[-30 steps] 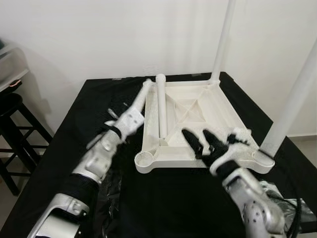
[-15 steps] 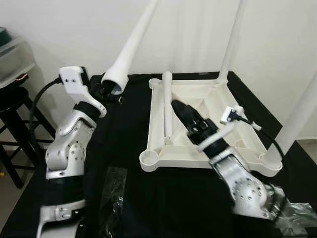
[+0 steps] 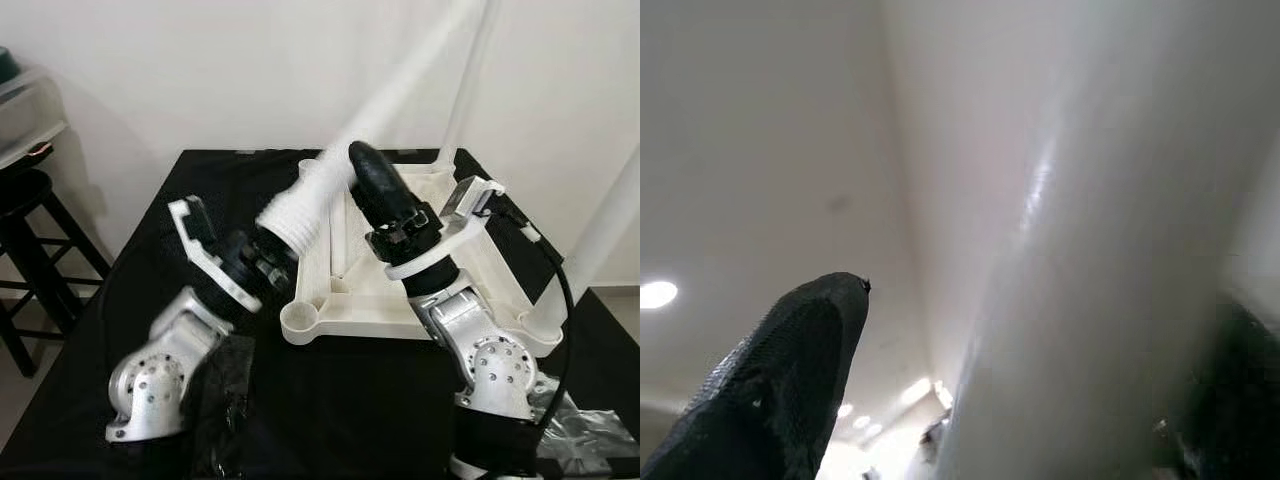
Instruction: Building children table
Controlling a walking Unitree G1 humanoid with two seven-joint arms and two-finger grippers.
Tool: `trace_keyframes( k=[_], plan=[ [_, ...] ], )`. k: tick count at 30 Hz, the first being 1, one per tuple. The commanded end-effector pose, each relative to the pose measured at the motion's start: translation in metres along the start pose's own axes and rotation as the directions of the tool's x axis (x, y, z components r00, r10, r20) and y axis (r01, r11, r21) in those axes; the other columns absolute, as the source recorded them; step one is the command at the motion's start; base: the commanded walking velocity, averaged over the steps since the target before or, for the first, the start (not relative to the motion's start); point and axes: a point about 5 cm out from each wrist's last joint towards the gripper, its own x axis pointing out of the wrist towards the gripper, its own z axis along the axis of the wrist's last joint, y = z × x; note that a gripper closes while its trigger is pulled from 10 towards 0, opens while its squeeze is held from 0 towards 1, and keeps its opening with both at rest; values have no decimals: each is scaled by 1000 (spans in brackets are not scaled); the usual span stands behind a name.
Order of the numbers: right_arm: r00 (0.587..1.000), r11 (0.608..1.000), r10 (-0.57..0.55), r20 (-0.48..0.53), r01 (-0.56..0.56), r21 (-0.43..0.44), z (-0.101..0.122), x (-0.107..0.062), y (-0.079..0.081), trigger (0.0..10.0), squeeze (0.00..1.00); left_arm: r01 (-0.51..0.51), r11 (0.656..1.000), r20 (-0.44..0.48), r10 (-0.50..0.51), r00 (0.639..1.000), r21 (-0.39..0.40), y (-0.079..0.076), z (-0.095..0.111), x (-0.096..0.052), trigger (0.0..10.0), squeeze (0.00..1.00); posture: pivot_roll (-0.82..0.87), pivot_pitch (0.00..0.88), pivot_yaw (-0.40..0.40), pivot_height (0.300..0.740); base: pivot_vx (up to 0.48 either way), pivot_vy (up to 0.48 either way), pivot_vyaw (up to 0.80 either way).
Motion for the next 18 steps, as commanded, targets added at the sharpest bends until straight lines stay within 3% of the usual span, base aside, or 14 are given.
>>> trace_keyframes(
  k=[1,5,14,15,16,18],
  plan=[
    [999,999,39,-8,-39,19,0,2,5,10000,0,70,997,-3,-70,998,-25,-11,0,-1,0,0,-11,0,-39,740,0,0,0],
    [998,998,57,-28,-56,34,-4,2,8,10000,0,130,989,-25,-132,991,-67,-20,-4,-5,0,0,-8,0,-41,740,0,0,0],
    [990,992,122,-77,-119,44,-6,-1,14,10000,0,154,986,-93,-160,983,-64,-21,-9,-16,0,0,-9,0,-38,740,0,0,0],
    [985,989,145,-90,-142,41,-3,-3,16,8706,0,140,989,-111,-145,983,-54,-18,-9,-20,0,0,-9,0,-39,740,0,0,0],
    [983,988,155,-93,-152,42,-2,-3,17,4863,0,133,989,-118,-139,983,-56,-18,-10,-21,0,0,-9,0,-39,740,0,0,0],
    [982,987,161,-95,-158,43,-2,-4,17,4863,0,130,990,-120,-136,983,-59,-17,-10,-22,0,0,-9,0,-39,740,0,0,0]
  ],
)
